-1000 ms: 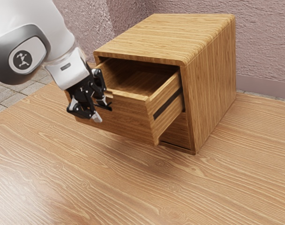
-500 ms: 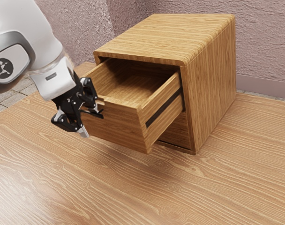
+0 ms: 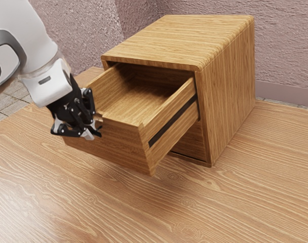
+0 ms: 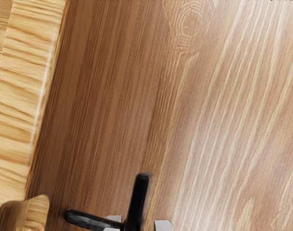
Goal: Pull the drawer handle with one arm to open the drawer
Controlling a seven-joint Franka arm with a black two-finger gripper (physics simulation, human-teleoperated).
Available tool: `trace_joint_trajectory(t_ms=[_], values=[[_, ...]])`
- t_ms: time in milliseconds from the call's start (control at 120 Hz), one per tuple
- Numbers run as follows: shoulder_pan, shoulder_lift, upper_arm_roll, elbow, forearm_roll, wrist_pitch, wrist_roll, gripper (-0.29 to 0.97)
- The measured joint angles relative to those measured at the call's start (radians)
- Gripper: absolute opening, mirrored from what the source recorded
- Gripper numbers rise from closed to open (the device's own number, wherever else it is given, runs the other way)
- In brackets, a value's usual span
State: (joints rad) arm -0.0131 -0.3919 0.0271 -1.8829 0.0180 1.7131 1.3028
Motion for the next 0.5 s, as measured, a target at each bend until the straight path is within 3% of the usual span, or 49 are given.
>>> trace_joint_trajectory(t_ms=[42,158,367,500], values=[[-0.001,-0.003,0.001,0.000,-0.001,-0.004,-0.001,-0.12],[-0.002,-0.017,0.001,-0.001,-0.005,-0.020,-0.003,-0.12],[-0.027,-0.070,-0.012,0.000,-0.014,-0.053,-0.009,-0.06],[-0.030,-0.118,-0.029,0.030,-0.016,-0.082,-0.012,0.20]])
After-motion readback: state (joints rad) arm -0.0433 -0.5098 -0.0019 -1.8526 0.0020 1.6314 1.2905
